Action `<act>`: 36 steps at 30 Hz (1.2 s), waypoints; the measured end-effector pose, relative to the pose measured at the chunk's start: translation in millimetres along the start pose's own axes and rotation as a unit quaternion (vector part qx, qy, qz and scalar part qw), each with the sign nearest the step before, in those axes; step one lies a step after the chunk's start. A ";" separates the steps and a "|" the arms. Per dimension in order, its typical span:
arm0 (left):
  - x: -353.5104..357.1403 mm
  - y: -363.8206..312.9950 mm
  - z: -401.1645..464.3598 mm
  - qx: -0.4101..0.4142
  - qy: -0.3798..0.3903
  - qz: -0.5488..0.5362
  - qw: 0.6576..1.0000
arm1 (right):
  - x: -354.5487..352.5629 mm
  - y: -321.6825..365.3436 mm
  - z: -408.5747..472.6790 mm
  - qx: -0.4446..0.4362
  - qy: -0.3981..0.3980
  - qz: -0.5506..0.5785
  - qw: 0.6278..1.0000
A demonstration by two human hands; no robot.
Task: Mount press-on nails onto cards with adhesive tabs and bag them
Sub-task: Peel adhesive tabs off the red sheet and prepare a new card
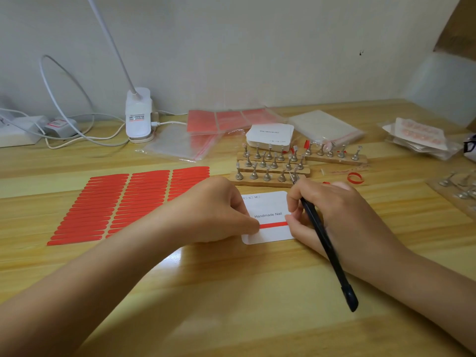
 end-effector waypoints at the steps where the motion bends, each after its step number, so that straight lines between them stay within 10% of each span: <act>1: 0.0 0.1 0.0 0.001 -0.001 0.001 1.000 | -0.2 0.9 0.2 -0.004 0.000 -0.010 1.000; 26: 2.9 0.6 -8.7 0.033 -0.088 0.074 0.993 | -2.0 -6.2 -8.1 0.061 -0.048 0.043 0.996; 36: 3.5 2.8 -6.5 0.034 -0.092 0.071 0.993 | -0.4 24.6 -2.8 -0.123 -0.023 -0.028 0.992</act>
Point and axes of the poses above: each hand's wrist, its own z-axis towards the middle knuckle, its own x-axis out of the palm, y = z × x, the point moved 6 cm from there along z, towards the middle knuckle, and after that the axes turned 12 degrees about -x, right-handed, at the moved point
